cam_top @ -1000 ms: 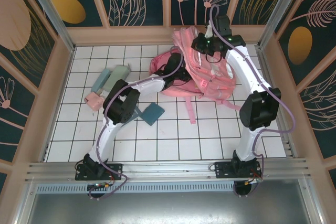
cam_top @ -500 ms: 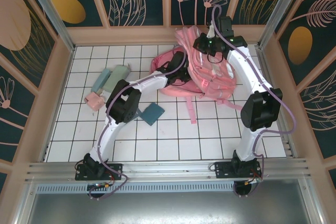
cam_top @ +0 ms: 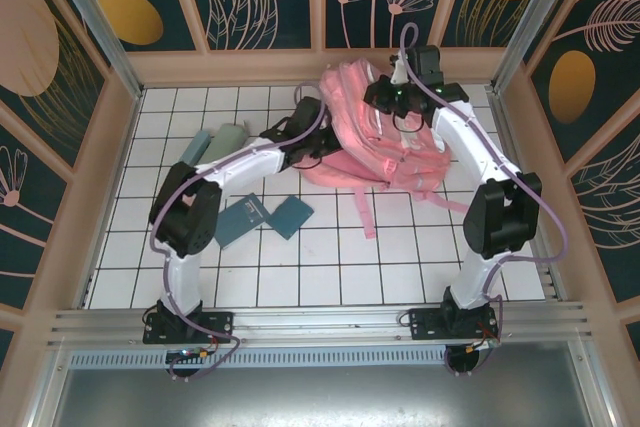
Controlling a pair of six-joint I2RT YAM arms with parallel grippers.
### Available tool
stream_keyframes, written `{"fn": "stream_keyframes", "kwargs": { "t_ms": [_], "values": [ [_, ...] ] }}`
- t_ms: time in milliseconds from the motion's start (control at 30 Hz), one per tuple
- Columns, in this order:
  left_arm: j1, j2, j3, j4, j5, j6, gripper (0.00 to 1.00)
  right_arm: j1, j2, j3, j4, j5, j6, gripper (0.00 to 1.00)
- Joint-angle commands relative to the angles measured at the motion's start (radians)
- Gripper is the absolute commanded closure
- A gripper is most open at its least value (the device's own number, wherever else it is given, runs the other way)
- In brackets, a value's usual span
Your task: Pack the student bag
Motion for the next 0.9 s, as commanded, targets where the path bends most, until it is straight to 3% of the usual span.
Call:
{"fn": "stream_keyframes", "kwargs": {
  "t_ms": [0,200,533,867],
  "values": [
    [0.05,-0.129,-0.087,-0.007,-0.032,0.05,0.26,-0.007,-0.048,-0.061,0.085,0.012,-0.032,1.0],
    [0.126,-0.296,-0.23,-0.092,-0.117,0.133,0.23,0.024,-0.041,-0.152,0.135,0.024,-0.041,1.0],
    [0.251,-0.491,-0.455,-0.189,-0.225,0.197,0.18,0.115,0.026,-0.154,0.131,0.112,-0.098,1.0],
    [0.401,-0.416,-0.438,-0.2,-0.238,0.307,0.16,0.169,0.064,-0.131,0.128,0.13,-0.098,1.0]
  ]
}}
